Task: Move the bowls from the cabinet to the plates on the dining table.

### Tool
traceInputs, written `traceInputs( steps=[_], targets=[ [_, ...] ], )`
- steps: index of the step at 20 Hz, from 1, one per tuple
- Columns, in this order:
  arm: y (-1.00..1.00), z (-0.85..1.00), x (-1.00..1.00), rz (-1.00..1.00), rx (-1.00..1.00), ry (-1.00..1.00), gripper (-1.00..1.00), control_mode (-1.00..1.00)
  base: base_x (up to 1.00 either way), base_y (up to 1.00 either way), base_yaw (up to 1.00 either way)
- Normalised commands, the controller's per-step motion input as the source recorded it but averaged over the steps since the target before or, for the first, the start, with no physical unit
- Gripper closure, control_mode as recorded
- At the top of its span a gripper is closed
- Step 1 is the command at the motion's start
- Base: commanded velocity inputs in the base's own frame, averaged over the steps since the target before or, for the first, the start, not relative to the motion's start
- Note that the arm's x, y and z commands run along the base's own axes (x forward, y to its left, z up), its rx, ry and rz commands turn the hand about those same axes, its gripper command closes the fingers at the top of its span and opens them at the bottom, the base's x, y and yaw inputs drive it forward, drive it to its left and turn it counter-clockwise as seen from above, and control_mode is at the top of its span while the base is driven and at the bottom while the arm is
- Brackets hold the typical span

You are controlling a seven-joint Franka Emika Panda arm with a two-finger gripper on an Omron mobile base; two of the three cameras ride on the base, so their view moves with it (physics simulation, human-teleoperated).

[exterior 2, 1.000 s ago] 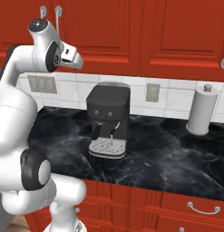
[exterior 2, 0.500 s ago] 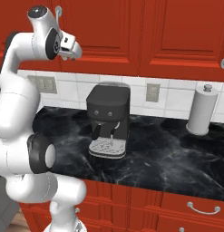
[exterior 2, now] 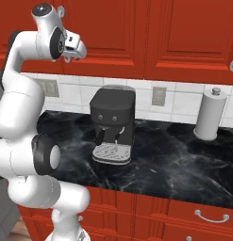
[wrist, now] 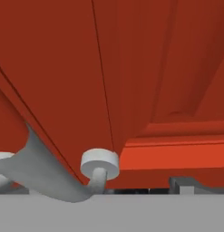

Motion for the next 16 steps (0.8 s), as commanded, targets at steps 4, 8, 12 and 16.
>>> traceInputs(
  steps=[4, 8, 12, 16],
  targets=[
    [0.12, 0.30, 0.18, 0.00, 0.00, 0.00, -1.00, -1.00, 0.00, 0.00, 0.00],
    [0.14, 0.46, 0.18, 0.00, 0.00, 0.00, -1.00, -1.00, 0.00, 0.00, 0.00],
    [0.20, 0.57, -0.06, 0.00, 0.00, -0.01, -1.00, -1.00, 0.00, 0.00, 0.00],
    [0.17, 0.52, 0.00, 0.00, 0.00, -0.02, -1.00, -1.00, 0.00, 0.00, 0.00]
  ],
)
